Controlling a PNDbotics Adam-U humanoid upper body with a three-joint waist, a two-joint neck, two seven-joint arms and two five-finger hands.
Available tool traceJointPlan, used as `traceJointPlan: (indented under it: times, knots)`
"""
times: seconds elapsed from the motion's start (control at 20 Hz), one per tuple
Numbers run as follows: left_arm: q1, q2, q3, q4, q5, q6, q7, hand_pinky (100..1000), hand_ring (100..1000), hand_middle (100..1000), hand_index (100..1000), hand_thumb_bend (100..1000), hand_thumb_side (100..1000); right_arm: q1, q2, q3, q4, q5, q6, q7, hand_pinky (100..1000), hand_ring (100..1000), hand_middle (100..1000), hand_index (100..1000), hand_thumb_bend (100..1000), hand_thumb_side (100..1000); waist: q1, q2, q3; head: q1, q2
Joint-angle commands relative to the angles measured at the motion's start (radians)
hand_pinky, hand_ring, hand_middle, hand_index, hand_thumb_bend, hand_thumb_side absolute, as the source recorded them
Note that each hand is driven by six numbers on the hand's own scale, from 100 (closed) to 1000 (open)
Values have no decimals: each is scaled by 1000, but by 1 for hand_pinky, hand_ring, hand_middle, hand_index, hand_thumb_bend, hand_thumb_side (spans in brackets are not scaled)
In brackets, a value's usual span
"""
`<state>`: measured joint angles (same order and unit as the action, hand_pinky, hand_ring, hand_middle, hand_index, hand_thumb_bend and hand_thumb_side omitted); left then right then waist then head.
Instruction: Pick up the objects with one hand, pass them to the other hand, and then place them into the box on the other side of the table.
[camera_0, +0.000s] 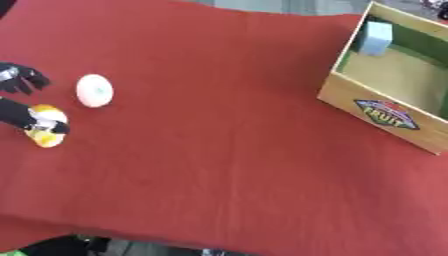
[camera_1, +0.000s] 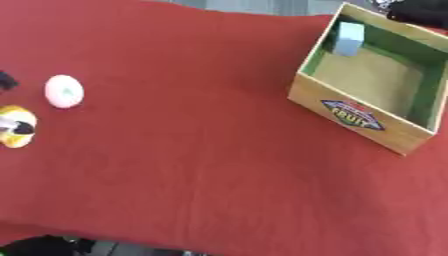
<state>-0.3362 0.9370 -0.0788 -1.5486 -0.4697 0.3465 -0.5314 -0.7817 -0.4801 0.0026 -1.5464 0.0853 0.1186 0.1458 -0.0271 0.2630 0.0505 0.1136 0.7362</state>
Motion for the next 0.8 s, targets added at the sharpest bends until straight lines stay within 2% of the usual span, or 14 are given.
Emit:
traceJointPlan:
  times: [0.05, 0.3, 0.65, 0.8]
  knots:
    - [-4, 44, 11, 10, -30, 2, -29, 866, 801, 764, 844, 816, 335, -9, -24, -4, -11, 8, -1, 2, 860, 901, 723, 868, 321, 196, 17, -27, 1, 23, -5]
    - [-4, 37, 14, 18, -56, 4, -55, 867, 805, 765, 842, 792, 317, -4, -22, -4, -9, 10, -1, 2, 859, 900, 720, 866, 320, 200, 18, -25, 1, 54, -9]
    - [-20, 12, 1, 49, -92, 9, -68, 865, 810, 767, 828, 728, 243, -1, -20, -5, -8, 13, -1, 1, 859, 900, 718, 866, 319, 202, 15, -24, -3, 65, -10]
    - [-33, -3, -4, 73, -113, 12, -68, 864, 808, 765, 812, 668, 223, 4, -20, -7, -7, 14, -1, 1, 859, 900, 718, 866, 319, 206, 15, -23, -4, 68, -11]
